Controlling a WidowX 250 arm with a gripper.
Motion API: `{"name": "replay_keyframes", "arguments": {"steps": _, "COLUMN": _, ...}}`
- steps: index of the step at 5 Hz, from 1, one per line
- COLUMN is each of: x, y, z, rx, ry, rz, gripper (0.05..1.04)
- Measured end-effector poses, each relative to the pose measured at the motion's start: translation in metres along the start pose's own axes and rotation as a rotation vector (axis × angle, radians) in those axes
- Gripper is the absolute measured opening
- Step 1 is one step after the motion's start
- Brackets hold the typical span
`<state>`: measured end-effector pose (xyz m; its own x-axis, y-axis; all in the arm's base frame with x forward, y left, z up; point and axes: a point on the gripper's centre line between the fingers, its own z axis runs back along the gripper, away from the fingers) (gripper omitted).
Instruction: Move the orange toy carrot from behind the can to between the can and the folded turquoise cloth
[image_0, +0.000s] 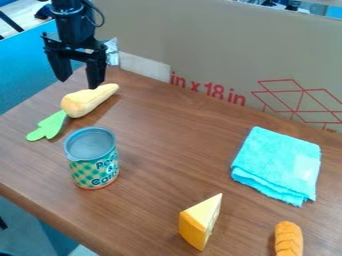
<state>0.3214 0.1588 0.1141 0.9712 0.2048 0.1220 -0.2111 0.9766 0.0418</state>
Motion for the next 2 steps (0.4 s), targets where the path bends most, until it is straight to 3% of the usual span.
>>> {"name": "replay_keyframes", "arguments": {"steps": 1, "x": -0.003, "y": -0.002, "z": -0.013, "rx": -0.01, "ry": 0.039, "rz": -0.003, "gripper": 1.001}}
{"name": "replay_keyframes", "arguments": {"steps": 2, "x": 0.013, "y": 0.003, "z": -0.027, "rx": -0.006, "ry": 0.022, "rz": -0.013, "gripper": 1.001}}
